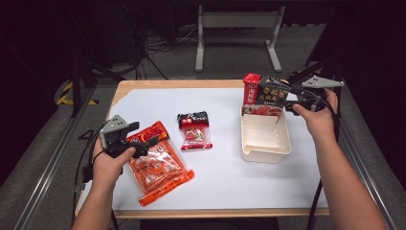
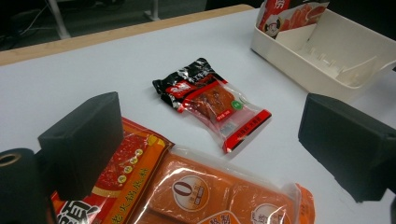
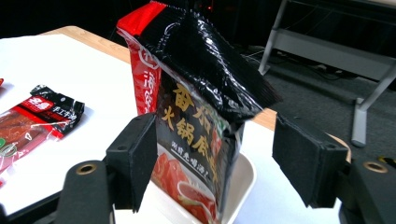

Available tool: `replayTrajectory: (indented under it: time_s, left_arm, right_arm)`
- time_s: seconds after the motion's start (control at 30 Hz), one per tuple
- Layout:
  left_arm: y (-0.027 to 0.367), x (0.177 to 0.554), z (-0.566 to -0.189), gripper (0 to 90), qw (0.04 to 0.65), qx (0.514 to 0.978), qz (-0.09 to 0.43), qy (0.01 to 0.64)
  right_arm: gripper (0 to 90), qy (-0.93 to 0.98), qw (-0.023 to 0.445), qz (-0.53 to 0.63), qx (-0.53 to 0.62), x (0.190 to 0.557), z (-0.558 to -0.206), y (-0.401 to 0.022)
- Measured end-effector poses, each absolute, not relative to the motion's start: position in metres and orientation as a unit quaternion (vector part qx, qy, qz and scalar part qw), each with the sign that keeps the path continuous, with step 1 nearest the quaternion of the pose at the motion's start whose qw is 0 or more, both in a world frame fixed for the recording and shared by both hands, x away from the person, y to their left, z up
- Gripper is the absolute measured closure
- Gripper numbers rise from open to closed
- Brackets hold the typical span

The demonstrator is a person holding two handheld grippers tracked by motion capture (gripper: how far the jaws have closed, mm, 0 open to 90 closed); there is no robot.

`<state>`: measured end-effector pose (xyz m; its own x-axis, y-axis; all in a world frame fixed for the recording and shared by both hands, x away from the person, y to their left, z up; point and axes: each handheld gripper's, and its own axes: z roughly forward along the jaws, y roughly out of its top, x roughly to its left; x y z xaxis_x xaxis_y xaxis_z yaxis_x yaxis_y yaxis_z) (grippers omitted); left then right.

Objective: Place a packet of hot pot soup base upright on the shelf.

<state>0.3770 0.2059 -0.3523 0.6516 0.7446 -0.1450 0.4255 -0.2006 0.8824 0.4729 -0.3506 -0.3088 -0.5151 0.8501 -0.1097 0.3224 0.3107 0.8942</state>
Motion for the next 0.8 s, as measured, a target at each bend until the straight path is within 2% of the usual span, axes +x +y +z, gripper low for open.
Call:
replayTrajectory:
  time_s: [0.37,0.6,0.8]
  left_arm:
    - [0.214,0.377,-0.351,7.7,0.501,0.756,0.157,0.391]
    - [0.220,0.378,-0.352,7.2,0.496,0.759,0.155,0.392]
    - [0.226,0.379,-0.351,3.1,0.509,0.754,0.147,0.388]
  right_arm:
    - [28.7,0.739,0.322,0.441,0.396,0.441,-0.298,-0.363]
    - [29.6,0.743,0.290,0.467,0.382,0.417,-0.295,-0.356]
    - [29.3,0.747,0.270,0.486,0.364,0.392,-0.307,-0.341]
